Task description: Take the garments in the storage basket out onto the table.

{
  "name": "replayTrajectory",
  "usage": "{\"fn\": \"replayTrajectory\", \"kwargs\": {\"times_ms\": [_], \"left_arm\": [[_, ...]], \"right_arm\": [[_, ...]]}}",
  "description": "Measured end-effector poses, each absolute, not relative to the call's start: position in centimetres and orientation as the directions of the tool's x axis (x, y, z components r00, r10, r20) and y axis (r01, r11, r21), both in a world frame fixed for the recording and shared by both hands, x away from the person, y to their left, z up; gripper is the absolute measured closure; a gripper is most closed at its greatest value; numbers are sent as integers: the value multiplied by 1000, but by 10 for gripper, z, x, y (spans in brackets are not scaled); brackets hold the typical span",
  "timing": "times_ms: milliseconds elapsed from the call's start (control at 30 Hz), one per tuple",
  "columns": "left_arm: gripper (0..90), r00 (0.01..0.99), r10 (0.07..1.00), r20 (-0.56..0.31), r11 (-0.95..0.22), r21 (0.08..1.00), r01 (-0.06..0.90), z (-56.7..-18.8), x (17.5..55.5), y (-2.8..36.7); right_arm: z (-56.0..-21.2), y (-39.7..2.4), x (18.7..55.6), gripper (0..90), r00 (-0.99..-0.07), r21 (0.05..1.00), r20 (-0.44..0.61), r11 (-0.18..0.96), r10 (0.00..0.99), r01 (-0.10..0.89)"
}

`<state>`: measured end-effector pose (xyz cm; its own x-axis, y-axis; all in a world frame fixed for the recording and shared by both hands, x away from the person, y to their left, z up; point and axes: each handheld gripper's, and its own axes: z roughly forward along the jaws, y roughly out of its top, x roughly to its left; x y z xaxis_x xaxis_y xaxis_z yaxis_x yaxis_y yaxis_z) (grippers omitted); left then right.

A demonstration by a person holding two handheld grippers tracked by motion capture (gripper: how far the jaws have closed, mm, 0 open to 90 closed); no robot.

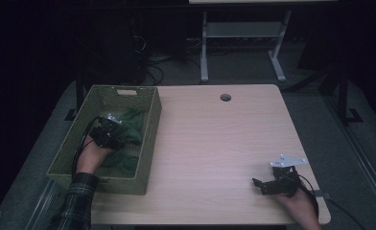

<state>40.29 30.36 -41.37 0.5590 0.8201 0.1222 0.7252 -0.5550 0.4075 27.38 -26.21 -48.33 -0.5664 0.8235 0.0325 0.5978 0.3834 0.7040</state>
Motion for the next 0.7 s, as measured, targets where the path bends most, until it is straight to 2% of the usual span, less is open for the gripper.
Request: {"fn": "replayTrajectory", "kwargs": {"times_ms": [200, 267, 333, 500, 700], "left_arm": [[551, 558, 824, 98, -550, 380, 744, -417, 404, 304], [669, 552, 831, 75, -535, 379, 755, -417, 403, 303], [729, 547, 835, 67, -528, 382, 759, -416, 402, 302], [772, 537, 842, 52, -512, 389, 766, -411, 402, 305], [788, 520, 854, 20, -469, 462, 753, -398, 396, 312]], "right_arm": [[-483, -262, 274, 20, -566, 704, 33, 383, 823, 598], [-483, -262, 274, 20, -567, 704, 32, 384, 823, 598], [-483, -262, 274, 20, -567, 704, 32, 384, 823, 598], [-483, -262, 274, 20, -567, 704, 32, 384, 823, 598], [-483, -262, 274, 20, -566, 704, 33, 383, 824, 598]]}}
